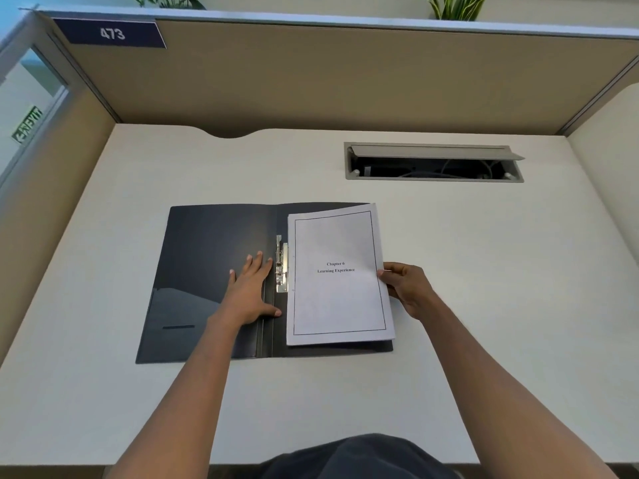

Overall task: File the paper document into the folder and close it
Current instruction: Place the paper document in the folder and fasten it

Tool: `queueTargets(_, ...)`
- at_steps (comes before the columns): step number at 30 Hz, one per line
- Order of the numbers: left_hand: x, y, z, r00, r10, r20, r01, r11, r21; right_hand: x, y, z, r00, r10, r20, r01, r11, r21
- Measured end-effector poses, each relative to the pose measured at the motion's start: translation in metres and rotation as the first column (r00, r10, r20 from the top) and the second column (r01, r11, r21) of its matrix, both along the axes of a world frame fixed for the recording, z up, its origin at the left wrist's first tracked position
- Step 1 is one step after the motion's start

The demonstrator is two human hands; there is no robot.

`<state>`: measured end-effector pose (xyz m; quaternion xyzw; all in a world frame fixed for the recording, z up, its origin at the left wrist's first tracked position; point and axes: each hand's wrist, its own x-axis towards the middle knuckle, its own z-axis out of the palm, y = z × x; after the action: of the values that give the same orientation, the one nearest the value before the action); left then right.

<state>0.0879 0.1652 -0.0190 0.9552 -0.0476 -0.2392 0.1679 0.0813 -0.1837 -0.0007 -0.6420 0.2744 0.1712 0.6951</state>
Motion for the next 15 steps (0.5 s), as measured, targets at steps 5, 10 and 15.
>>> queueTargets(5, 0.000, -0.003, 0.002, 1.000, -0.001, -0.010, 0.001, 1.000, 0.018, 0.004, 0.011, -0.003, 1.000, -0.003, -0.027, 0.003, 1.000, -0.011)
queueTargets(10, 0.002, -0.003, 0.003, 0.999, -0.004, -0.035, 0.005, 1.000, 0.020, 0.007, 0.018, -0.009, 0.998, -0.032, -0.050, 0.028, 0.996, -0.081)
queueTargets(15, 0.005, -0.001, 0.002, 0.998, -0.020, -0.053, 0.021, 1.000, 0.018, 0.008, 0.026, -0.012, 0.999, -0.038, -0.036, 0.030, 0.974, -0.223)
